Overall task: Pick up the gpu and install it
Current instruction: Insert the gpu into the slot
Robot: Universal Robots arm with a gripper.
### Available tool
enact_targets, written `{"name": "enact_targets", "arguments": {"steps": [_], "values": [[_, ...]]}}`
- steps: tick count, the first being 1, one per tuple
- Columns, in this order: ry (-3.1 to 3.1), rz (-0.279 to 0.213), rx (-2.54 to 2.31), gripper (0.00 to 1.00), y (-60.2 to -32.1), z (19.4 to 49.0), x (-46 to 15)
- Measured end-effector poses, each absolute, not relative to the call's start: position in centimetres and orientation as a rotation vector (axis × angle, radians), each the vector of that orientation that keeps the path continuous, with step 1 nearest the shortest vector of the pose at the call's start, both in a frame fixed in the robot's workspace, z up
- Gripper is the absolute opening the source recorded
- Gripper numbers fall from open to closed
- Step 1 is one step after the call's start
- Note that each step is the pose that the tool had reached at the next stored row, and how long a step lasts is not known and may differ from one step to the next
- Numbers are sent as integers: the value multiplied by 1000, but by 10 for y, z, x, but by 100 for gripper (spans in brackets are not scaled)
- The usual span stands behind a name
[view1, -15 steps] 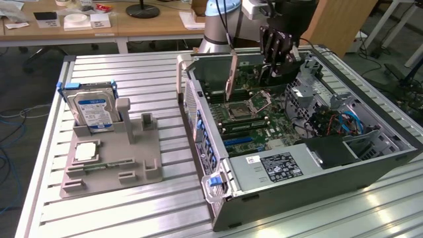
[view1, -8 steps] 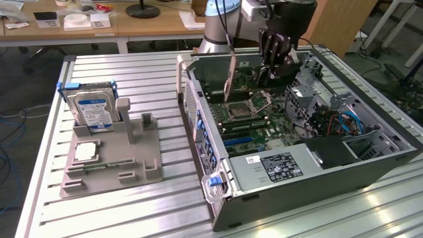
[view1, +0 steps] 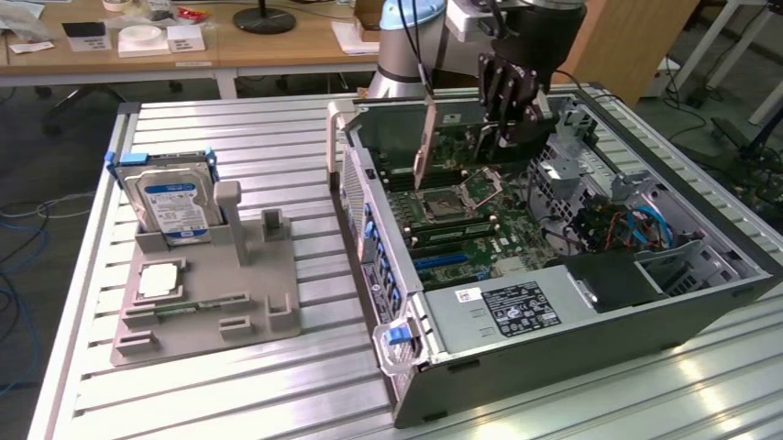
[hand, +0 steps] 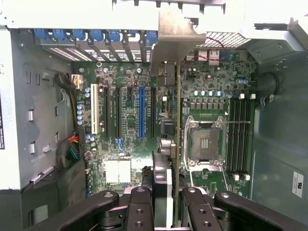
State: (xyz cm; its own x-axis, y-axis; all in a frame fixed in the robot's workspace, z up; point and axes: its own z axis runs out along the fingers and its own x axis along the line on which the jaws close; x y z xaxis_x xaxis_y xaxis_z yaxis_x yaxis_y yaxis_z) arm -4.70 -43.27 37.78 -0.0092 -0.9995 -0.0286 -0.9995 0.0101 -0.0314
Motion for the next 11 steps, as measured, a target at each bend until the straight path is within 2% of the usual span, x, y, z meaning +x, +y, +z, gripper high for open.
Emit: {"name": "enact_targets", "arguments": {"steps": [11], "values": [[2203,-3,-2180,28,-433,376,-47]]}}
